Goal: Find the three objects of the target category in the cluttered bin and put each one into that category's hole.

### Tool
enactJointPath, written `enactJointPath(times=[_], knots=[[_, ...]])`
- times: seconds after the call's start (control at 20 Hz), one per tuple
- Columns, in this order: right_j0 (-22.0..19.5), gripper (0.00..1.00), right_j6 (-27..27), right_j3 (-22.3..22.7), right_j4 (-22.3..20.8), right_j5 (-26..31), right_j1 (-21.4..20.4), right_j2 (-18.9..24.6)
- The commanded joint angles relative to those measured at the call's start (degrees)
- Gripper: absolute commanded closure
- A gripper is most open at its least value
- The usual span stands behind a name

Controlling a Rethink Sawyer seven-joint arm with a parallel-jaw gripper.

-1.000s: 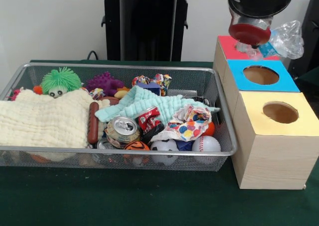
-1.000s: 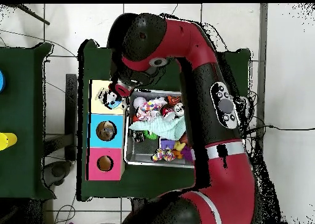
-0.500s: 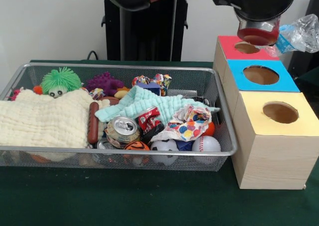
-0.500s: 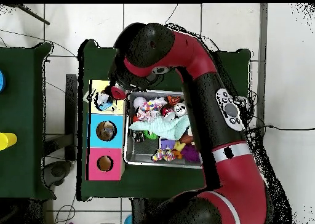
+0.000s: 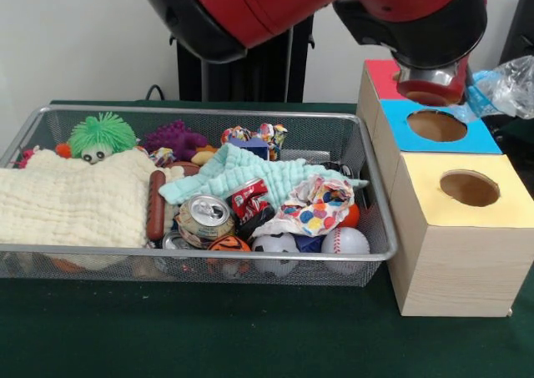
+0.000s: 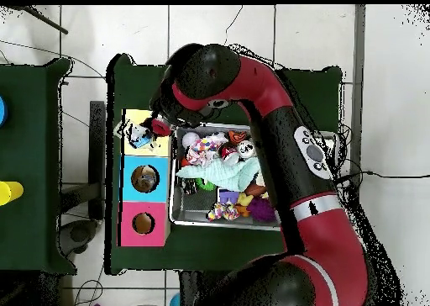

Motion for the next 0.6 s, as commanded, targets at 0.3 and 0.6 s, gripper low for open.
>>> enactJointPath(times=[0.3, 0.6], knots=[[-0.9, 1.0, -4.5, 6.7, -4.0, -6.0, 5.7, -0.2], [-0.9, 1.0, -2.9, 7.1, -5.5, -3.1, 5.5, -1.4]])
